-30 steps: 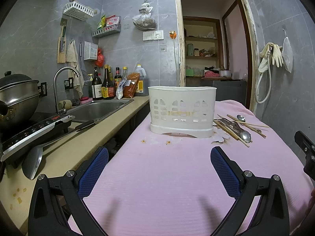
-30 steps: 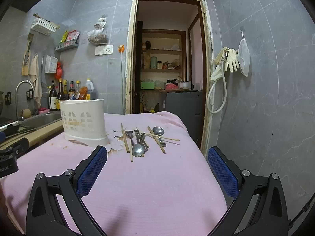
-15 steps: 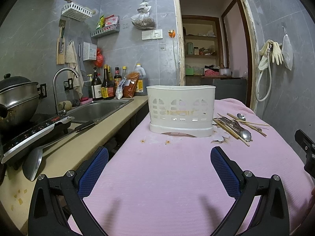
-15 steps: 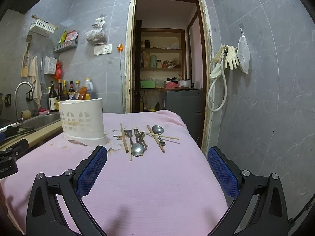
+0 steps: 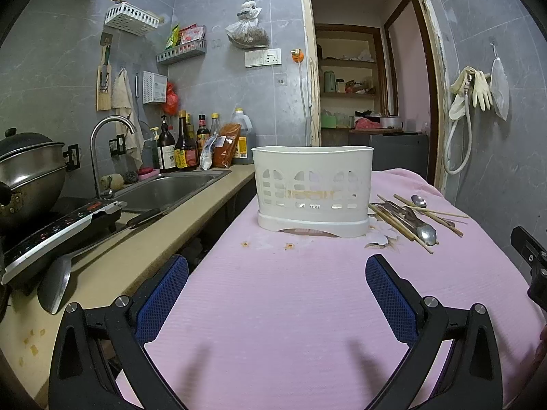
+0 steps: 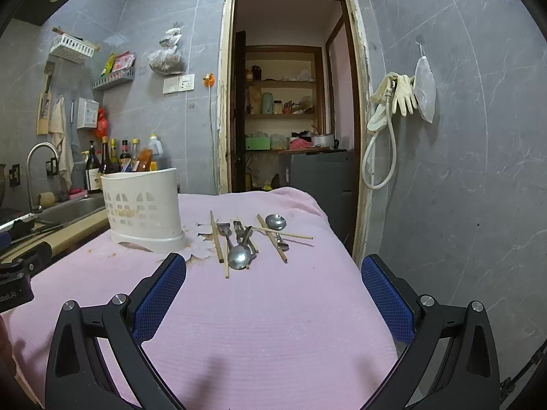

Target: Organize utensils

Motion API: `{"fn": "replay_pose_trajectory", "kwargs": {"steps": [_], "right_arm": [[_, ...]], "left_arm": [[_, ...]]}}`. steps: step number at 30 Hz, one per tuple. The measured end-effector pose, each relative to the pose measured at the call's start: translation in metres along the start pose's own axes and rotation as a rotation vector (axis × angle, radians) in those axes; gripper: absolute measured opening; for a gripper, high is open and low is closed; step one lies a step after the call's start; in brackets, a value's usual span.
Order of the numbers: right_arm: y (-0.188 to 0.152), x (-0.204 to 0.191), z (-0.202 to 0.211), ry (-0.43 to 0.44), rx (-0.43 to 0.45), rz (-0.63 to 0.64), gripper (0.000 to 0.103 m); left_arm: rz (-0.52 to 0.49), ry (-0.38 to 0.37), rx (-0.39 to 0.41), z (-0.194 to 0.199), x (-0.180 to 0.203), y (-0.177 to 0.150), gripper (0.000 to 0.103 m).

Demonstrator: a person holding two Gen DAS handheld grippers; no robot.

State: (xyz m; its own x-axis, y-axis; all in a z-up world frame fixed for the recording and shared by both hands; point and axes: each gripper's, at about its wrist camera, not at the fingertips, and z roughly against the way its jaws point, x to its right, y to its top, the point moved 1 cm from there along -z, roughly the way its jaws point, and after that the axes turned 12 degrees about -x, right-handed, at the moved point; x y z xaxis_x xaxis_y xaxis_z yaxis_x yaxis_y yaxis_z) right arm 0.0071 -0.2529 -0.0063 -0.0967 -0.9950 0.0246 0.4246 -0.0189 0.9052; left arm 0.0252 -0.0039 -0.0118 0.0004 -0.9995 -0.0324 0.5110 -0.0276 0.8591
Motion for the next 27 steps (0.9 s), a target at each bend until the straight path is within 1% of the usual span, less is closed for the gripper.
{"fn": "replay_pose_trajectory", "kwargs": {"steps": [10, 14, 17, 20, 22, 24, 27], "right_arm": [[0.002, 0.002, -0.005, 0.013, -0.043, -0.025, 0.103], [0.007, 0.008, -0.004, 0.012, -0.049, -0.029, 0.103], [0.019, 0.014, -0.003, 0.004, -0.036, -0.003, 0.103], [0.032, 0.022, -0.008, -0.004, -0.034, 0.039, 0.103], [0.042, 0.027, -0.014, -0.007, -0.032, 0.068, 0.103], [0.054, 0.035, -0.025, 0.011, -0.046, 0.09, 0.103], [0.067, 0.047, -0.041, 0.045, -0.068, 0.114, 0.103]], "left_arm": [[-0.01, -0.002, -0.015, -0.006, 0.006, 0.002, 0.102], [-0.017, -0.025, -0.017, -0.007, 0.01, 0.011, 0.102], [-0.034, -0.061, -0.015, -0.008, 0.016, 0.026, 0.102], [-0.078, -0.13, -0.018, -0.014, 0.029, 0.049, 0.102], [-0.099, -0.155, -0.017, -0.019, 0.039, 0.062, 0.102], [-0.126, -0.187, -0.035, -0.029, 0.051, 0.075, 0.102], [-0.154, -0.228, -0.088, -0.047, 0.069, 0.09, 0.102]]}}
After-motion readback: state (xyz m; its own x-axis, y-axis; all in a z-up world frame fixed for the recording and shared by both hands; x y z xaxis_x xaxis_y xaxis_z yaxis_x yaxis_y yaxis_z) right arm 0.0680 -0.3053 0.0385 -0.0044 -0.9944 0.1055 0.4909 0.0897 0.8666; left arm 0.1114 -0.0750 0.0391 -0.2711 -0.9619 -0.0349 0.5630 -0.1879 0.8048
